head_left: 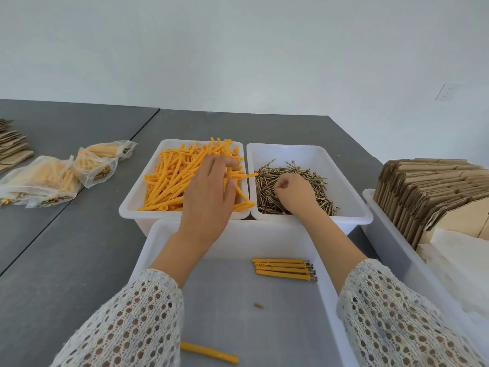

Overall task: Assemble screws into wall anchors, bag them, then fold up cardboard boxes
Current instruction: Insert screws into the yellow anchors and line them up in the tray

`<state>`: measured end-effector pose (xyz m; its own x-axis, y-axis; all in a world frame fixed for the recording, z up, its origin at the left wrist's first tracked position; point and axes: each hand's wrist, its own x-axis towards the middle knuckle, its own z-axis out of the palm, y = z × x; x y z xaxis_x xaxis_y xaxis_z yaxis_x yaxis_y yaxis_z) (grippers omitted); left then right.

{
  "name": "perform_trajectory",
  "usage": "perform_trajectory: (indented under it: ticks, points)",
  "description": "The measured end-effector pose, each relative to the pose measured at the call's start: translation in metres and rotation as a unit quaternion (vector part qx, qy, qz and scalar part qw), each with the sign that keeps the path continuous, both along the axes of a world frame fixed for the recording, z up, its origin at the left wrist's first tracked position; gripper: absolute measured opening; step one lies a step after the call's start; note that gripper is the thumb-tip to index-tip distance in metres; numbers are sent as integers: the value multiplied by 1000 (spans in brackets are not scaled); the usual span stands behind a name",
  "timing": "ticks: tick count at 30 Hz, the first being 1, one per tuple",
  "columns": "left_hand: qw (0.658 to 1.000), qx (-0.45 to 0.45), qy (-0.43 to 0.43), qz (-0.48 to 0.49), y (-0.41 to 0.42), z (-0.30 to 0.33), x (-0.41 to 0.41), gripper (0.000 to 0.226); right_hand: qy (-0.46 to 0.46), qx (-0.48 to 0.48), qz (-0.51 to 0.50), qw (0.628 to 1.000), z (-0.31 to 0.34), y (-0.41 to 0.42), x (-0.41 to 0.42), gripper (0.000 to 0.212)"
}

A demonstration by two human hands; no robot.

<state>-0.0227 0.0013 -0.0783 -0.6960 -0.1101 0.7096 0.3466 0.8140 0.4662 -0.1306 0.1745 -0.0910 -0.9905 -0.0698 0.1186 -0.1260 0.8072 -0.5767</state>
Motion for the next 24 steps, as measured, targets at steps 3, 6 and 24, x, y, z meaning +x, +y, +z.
perform_trajectory:
  ticks: [3,6,24]
  points:
    - [998,-5,47,-52,4,4,3,19,2,-40,-4,999,-2,3,-2,15]
    - [995,-34,46,-76,10,4,6,11,8,-75,-11,997,-1,3,-2,18]
    - [990,-68,-79,-96,13,-4,10,13,97,-258,-76,958,7,0,5,20]
